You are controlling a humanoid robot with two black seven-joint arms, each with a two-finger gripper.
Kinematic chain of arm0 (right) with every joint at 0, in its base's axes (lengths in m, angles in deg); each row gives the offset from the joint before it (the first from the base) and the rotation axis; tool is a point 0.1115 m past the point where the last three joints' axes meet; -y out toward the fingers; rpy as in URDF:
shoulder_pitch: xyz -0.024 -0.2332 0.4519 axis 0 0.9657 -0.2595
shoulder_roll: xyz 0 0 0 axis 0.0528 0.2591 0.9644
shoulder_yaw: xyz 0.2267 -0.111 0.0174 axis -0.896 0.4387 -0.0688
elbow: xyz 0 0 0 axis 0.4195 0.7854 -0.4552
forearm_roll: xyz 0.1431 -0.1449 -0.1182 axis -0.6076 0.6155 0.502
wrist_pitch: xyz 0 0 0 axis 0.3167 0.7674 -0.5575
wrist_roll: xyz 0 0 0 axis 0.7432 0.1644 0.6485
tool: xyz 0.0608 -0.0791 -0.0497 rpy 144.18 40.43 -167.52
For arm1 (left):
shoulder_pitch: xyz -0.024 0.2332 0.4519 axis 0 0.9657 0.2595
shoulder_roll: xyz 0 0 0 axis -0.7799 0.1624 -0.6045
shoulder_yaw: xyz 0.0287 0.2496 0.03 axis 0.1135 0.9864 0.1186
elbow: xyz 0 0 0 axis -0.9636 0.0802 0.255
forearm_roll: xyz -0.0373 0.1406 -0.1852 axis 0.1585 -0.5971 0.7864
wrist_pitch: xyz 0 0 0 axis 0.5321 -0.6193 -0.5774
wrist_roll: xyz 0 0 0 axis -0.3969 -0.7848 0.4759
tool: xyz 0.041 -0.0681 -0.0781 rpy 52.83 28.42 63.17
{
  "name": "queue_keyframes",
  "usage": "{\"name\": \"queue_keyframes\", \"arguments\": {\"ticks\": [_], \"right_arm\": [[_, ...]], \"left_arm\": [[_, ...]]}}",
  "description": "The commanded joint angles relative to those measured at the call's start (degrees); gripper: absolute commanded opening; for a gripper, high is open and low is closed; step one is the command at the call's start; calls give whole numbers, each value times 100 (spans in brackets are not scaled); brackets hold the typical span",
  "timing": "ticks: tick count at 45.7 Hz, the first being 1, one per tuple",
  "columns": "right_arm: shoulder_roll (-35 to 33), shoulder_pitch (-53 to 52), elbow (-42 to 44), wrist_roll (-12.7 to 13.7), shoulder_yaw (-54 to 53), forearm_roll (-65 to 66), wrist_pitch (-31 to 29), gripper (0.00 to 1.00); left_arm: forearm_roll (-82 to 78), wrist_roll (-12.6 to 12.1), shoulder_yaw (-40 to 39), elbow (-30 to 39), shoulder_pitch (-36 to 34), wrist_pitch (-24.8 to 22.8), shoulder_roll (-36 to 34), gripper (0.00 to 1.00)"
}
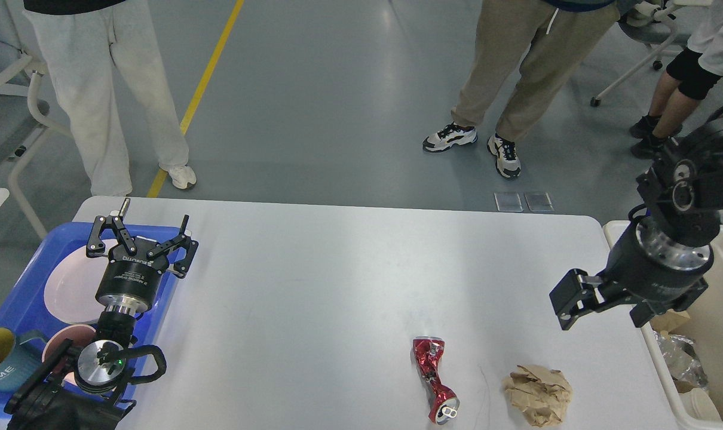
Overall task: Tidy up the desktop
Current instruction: 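Raise the right gripper out of the bin toward the brown paper scrap, then lower the right gripper onto the brown paper scrap and grasp it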
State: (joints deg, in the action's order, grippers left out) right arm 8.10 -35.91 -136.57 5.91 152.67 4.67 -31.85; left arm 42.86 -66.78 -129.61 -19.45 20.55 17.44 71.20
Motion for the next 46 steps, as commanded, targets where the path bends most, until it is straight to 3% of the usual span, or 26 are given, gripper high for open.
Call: {"name": "queue_keyframes", "arguments": {"ticks": [1, 9, 12, 46], "right_arm": [[18, 931, 78, 4, -467, -5, 835, 99], [246, 2338, 605, 4, -652, -5, 2136, 99], [360, 2628, 746, 4, -678, -5, 2357, 99], [721, 4184, 1748, 48, -836, 13, 2832, 98]], "left_arm": [[0, 0, -3, 0, 0, -2, 0, 96], [0, 0, -3, 0, 0, -2, 0, 96], [0, 0, -3, 0, 0, -2, 0, 96], [0, 0, -3, 0, 0, -2, 0, 96]]}}
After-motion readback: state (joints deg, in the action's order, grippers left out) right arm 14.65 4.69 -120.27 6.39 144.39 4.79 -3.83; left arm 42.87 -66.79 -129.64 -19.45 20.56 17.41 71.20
